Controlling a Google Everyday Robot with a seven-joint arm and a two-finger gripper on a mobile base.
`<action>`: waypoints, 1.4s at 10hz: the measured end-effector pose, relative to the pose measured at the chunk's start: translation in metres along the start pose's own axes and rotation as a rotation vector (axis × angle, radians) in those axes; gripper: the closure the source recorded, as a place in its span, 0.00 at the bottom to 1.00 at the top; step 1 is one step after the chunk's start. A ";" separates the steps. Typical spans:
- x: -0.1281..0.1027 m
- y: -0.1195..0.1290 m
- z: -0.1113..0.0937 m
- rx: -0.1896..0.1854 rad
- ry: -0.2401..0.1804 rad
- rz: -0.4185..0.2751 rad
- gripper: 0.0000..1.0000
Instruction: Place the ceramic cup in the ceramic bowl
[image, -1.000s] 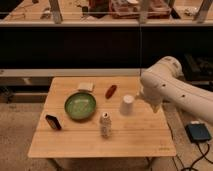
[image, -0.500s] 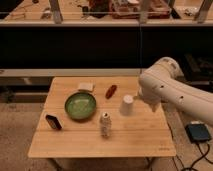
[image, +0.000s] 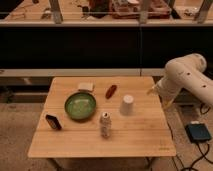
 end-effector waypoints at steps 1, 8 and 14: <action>0.008 -0.001 0.003 0.015 -0.039 0.011 0.35; -0.038 -0.079 0.048 0.109 -0.283 0.053 0.35; -0.066 -0.106 0.101 0.065 -0.265 0.112 0.35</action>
